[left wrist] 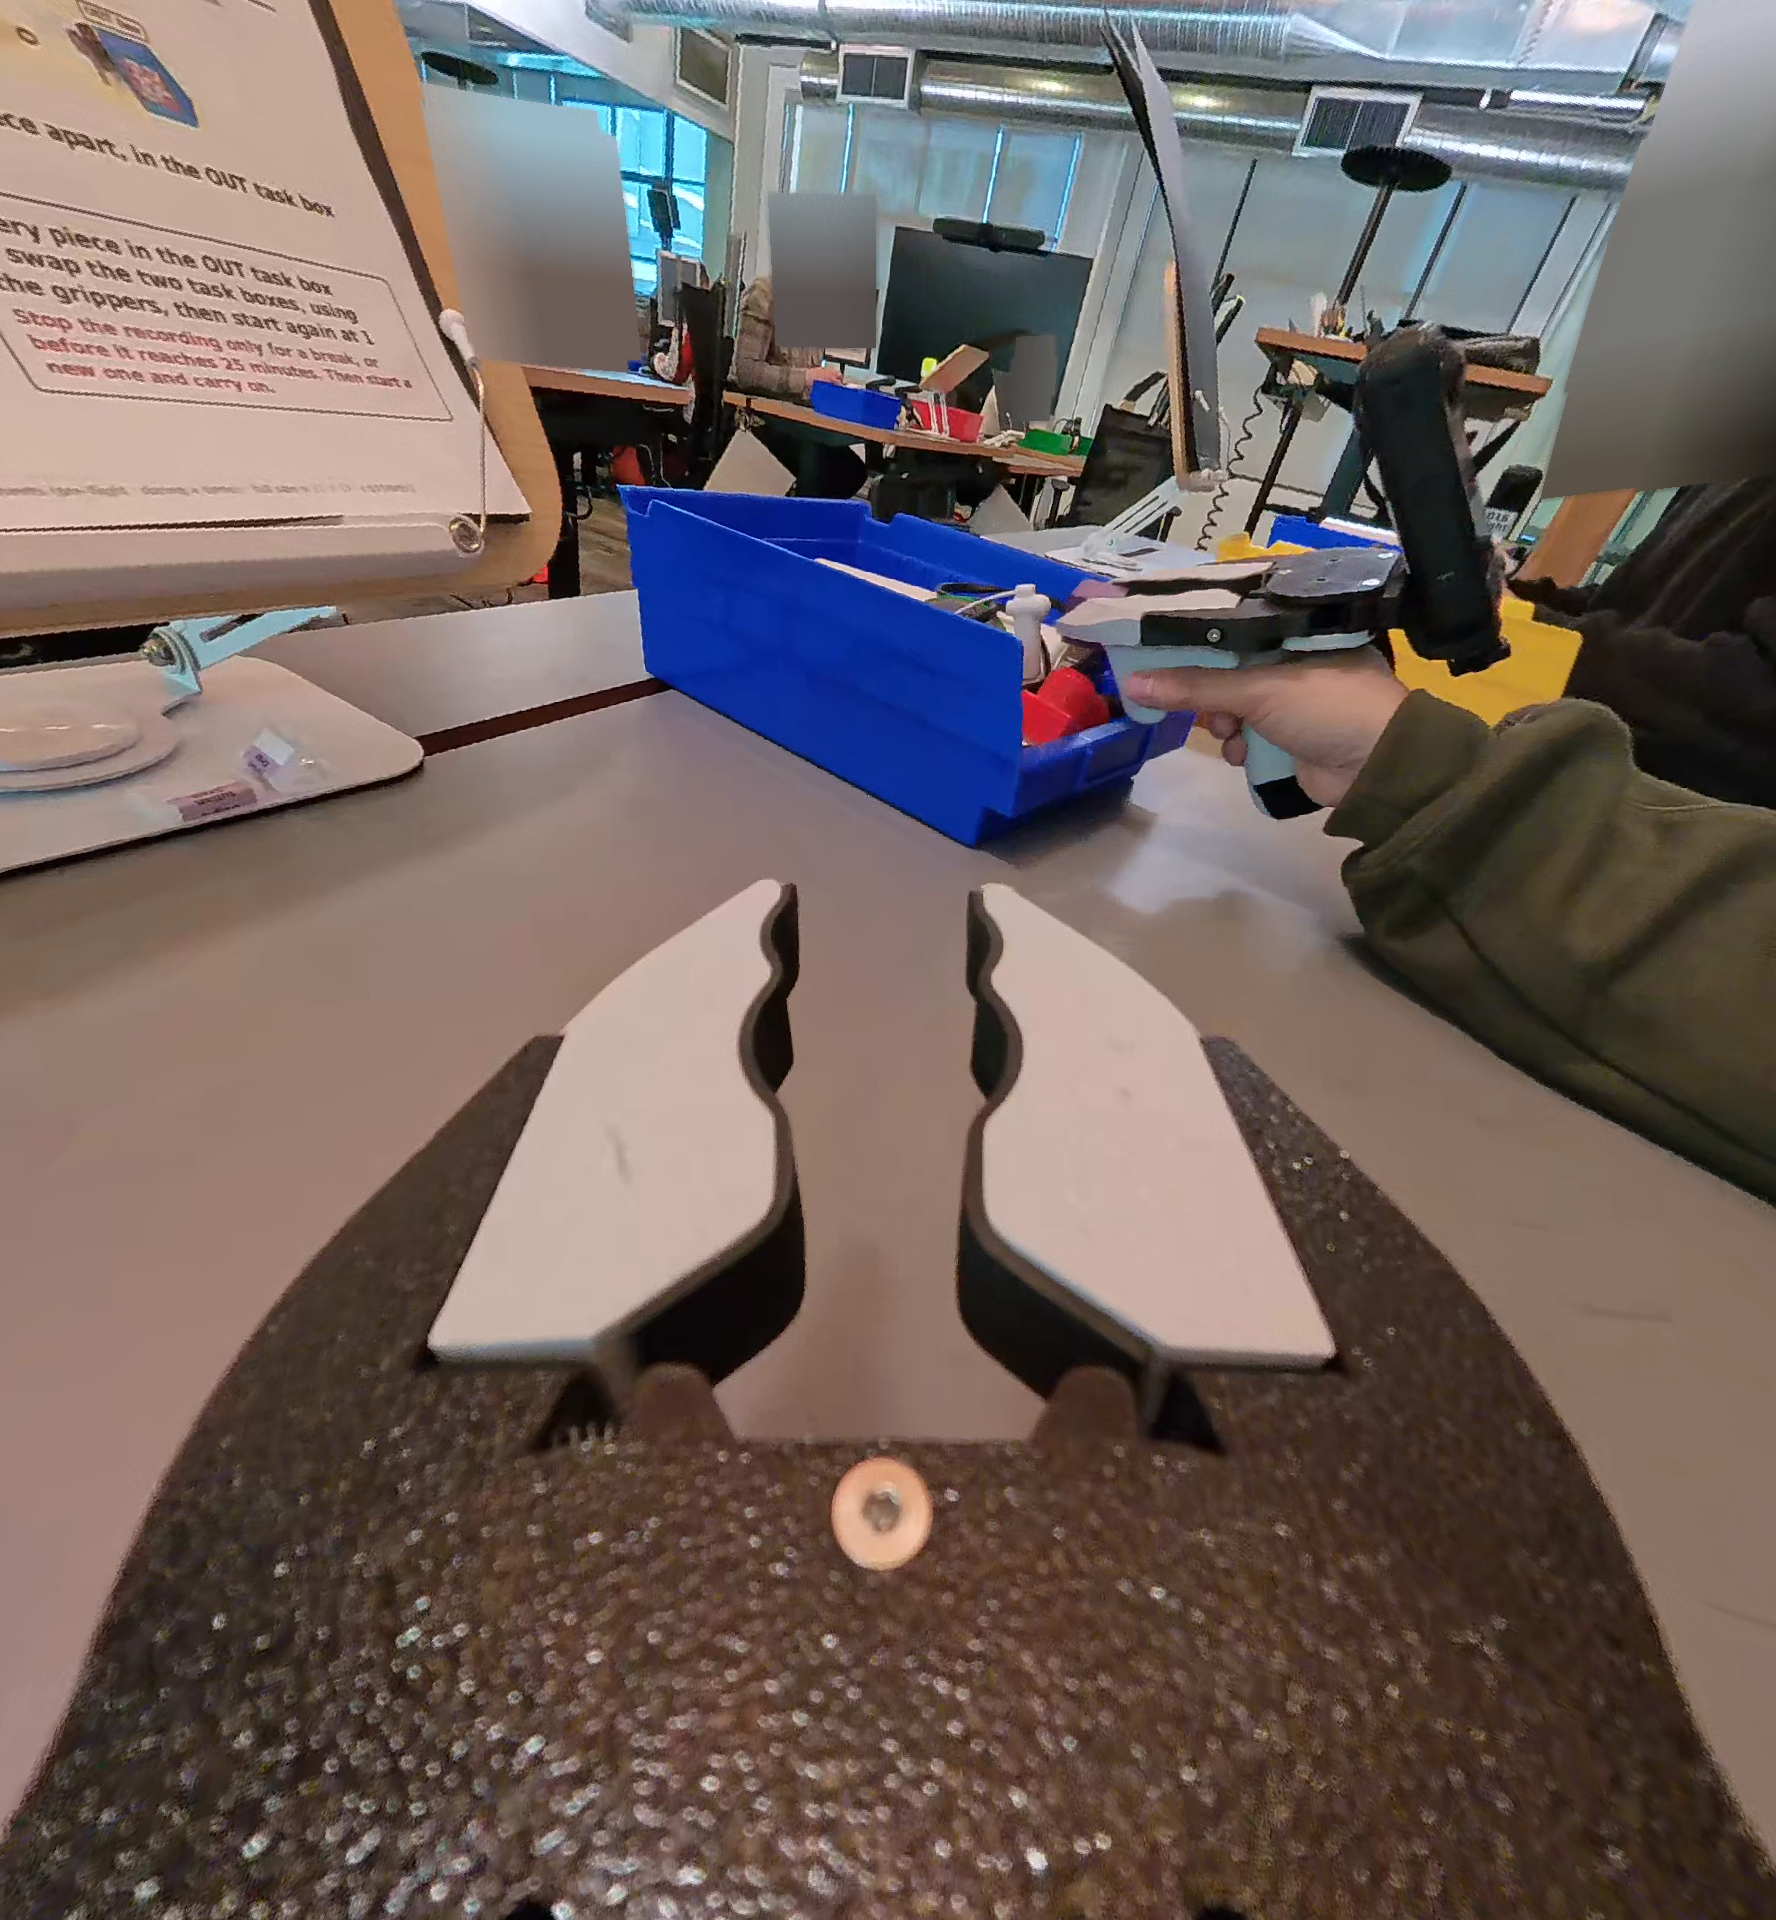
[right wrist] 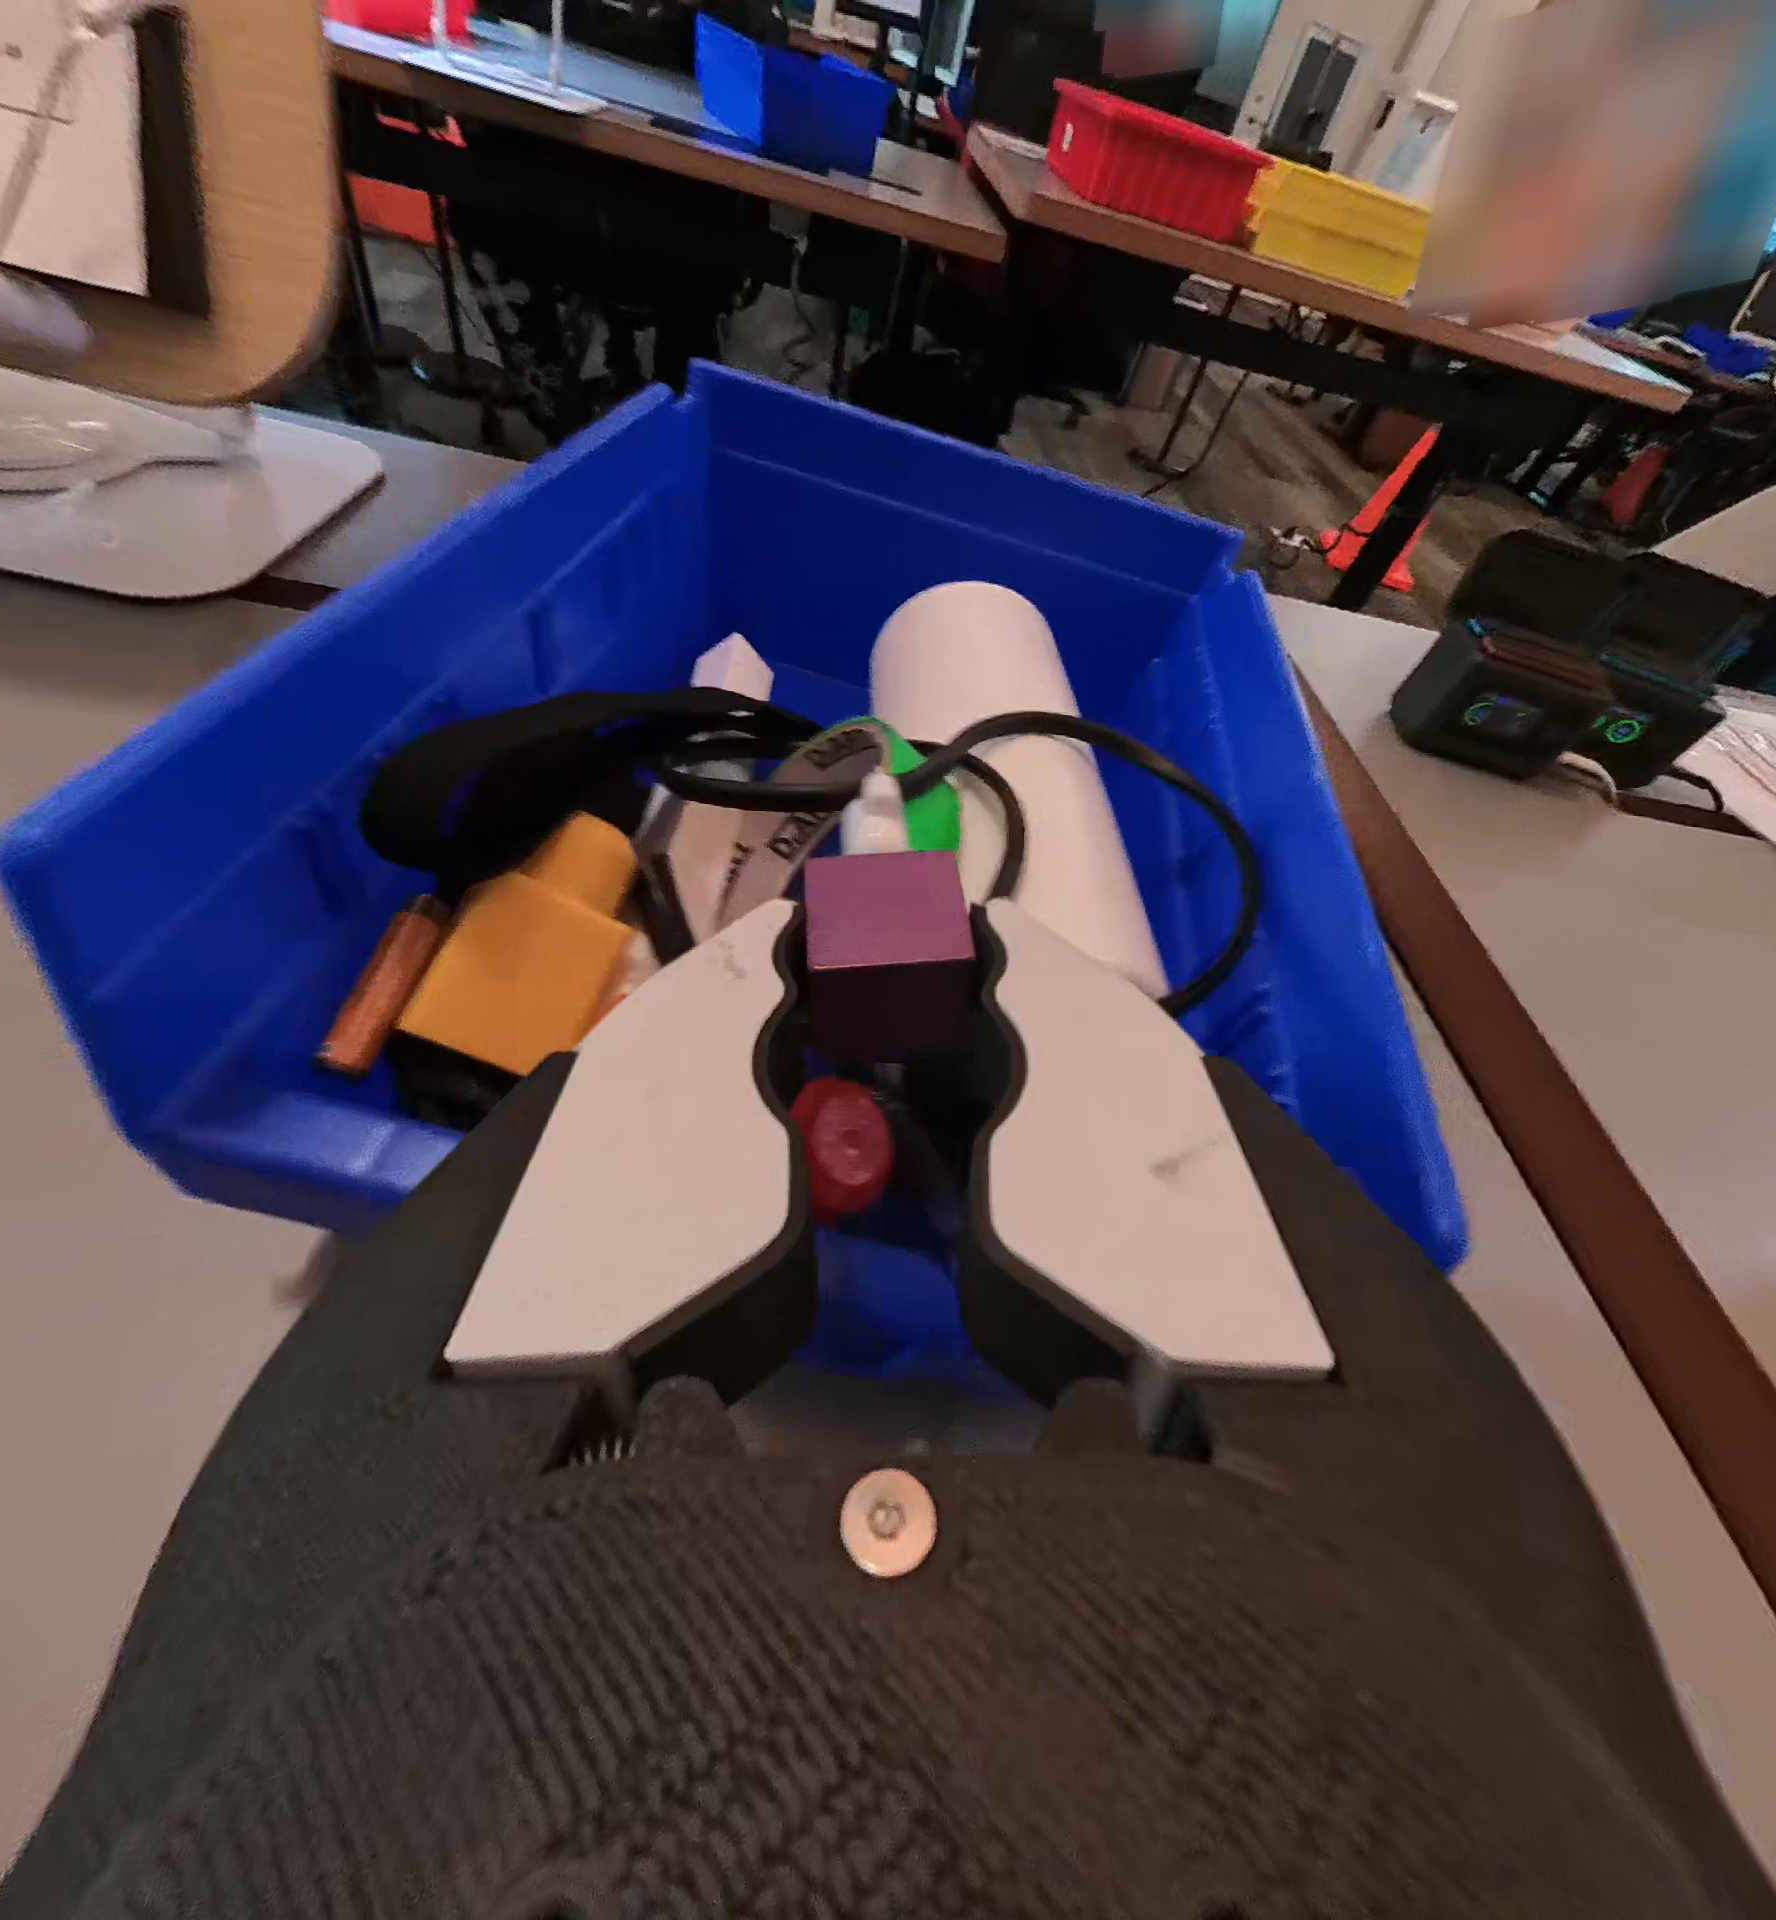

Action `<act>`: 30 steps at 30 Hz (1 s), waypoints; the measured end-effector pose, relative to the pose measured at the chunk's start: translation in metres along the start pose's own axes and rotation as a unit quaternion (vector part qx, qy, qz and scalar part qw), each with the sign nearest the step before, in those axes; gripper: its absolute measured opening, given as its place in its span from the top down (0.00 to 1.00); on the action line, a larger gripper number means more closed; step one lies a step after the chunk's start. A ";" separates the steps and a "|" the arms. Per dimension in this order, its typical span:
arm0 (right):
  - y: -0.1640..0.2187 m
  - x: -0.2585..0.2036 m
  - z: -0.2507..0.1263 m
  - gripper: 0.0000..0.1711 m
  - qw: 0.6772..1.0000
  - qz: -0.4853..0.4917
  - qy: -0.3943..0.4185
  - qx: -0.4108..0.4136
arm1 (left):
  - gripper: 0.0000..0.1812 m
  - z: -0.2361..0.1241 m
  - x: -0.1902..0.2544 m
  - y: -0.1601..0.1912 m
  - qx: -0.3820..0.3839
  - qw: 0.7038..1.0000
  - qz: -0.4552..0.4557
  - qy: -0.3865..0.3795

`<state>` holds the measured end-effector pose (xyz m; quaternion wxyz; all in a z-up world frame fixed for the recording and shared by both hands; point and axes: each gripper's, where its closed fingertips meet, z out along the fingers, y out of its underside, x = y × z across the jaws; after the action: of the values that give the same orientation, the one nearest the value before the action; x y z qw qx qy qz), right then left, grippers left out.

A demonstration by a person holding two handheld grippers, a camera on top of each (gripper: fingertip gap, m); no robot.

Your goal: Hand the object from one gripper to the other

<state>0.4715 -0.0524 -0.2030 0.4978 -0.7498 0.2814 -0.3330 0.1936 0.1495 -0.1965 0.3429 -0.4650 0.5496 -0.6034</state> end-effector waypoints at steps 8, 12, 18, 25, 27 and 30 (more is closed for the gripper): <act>-0.002 0.018 -0.004 0.61 0.992 0.102 -0.039 0.060 | 0.83 0.002 0.001 0.002 -0.008 1.000 0.003 0.002; -0.017 0.020 -0.013 0.51 0.987 0.115 -0.031 0.109 | 0.83 0.002 0.001 0.002 -0.008 1.000 0.003 0.001; -0.058 0.016 -0.047 0.51 0.971 0.060 0.022 0.231 | 0.84 0.000 -0.002 -0.001 -0.002 1.000 0.024 -0.015; -0.077 -0.125 -0.067 0.62 0.939 -0.037 -0.191 0.284 | 0.85 -0.024 -0.019 -0.035 0.017 0.995 0.039 -0.095; -0.070 -0.154 -0.068 0.59 0.936 -0.048 -0.226 0.265 | 0.85 -0.049 -0.041 -0.054 0.022 0.986 0.031 -0.164; -0.060 -0.185 -0.071 0.61 0.930 -0.063 -0.269 0.245 | 0.84 -0.105 -0.082 -0.075 -0.012 0.963 0.025 -0.268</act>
<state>0.3069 0.0685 -0.1676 0.7007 -0.6823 -0.0006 -0.2083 0.1294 0.2732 -0.1345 0.4871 -0.6001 0.4560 -0.4413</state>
